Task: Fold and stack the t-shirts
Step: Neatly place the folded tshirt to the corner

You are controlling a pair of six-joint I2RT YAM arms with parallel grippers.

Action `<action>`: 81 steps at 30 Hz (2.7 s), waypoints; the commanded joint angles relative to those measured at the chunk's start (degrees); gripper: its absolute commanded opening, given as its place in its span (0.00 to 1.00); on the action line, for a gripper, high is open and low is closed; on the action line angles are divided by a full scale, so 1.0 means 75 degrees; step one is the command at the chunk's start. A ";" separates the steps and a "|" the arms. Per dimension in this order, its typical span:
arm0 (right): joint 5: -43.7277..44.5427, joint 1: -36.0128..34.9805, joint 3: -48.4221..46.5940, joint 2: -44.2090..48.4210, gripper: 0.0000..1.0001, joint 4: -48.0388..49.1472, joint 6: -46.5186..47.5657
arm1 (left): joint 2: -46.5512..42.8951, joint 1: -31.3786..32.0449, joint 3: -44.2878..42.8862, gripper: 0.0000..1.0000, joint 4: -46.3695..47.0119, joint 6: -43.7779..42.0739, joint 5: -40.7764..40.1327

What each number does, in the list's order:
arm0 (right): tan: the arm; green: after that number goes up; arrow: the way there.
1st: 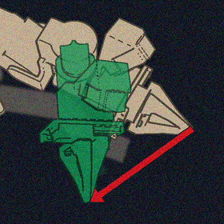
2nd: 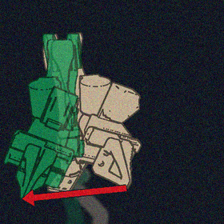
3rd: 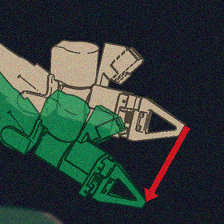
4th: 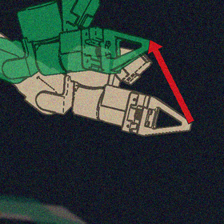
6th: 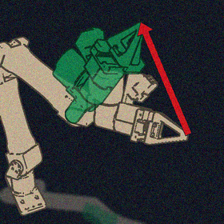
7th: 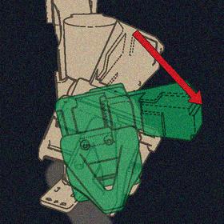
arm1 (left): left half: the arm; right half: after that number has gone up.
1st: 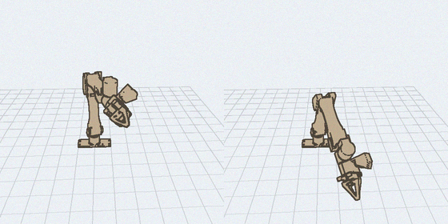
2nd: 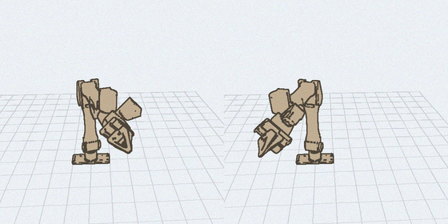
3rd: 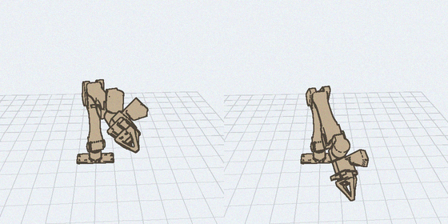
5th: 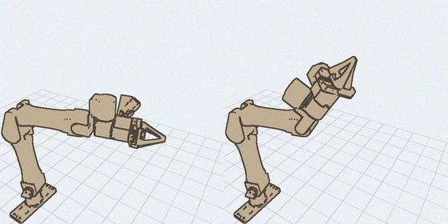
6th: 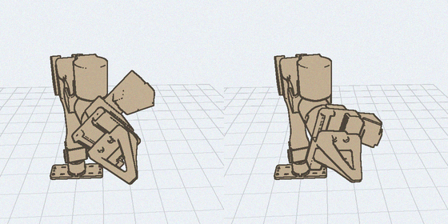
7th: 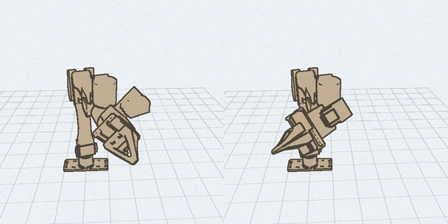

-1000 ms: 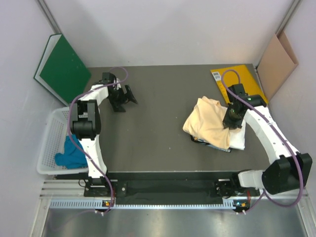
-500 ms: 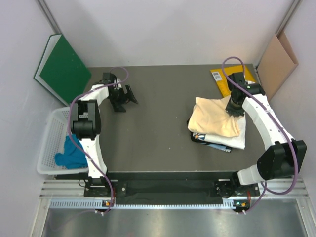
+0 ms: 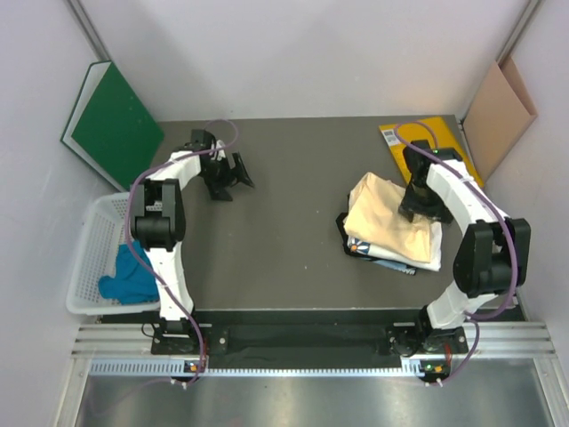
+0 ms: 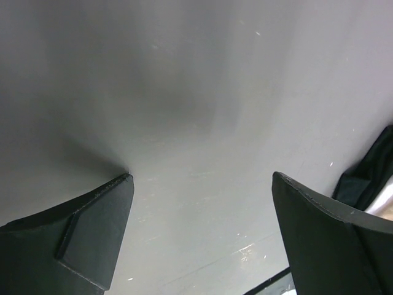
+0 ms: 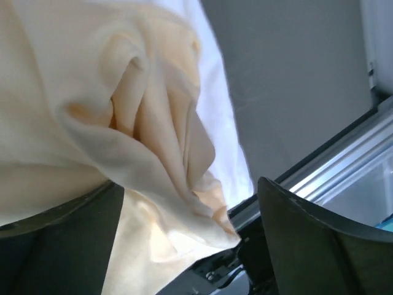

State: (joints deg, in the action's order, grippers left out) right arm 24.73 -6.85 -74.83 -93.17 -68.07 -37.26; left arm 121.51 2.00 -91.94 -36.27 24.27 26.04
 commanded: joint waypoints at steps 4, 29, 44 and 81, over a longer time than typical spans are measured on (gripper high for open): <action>0.0653 -0.0469 -0.2151 0.0890 1.00 -0.0101 0.0677 | 0.0321 0.0378 -0.0268 0.99 -0.0097 -0.0154 0.0149; -1.0433 -0.0165 0.2312 0.0985 0.00 0.7777 -0.0400 | 0.0732 0.0413 -0.0561 0.99 -0.0566 -0.0318 -0.0004; -0.8489 -0.0118 0.1715 -0.0738 0.00 0.1812 0.2541 | 0.0826 0.0448 -0.0585 0.99 -0.0660 -0.0318 -0.0086; -0.4554 -0.2872 -0.3138 -0.3972 0.00 -0.0345 0.3362 | 0.0779 0.0519 -0.0632 0.99 -0.0801 -0.0482 -0.0273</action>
State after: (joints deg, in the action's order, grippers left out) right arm -15.70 -28.93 -100.38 -123.11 -68.40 -12.97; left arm 125.14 5.56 -97.38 -40.25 22.35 27.38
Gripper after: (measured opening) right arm 0.003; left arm 0.988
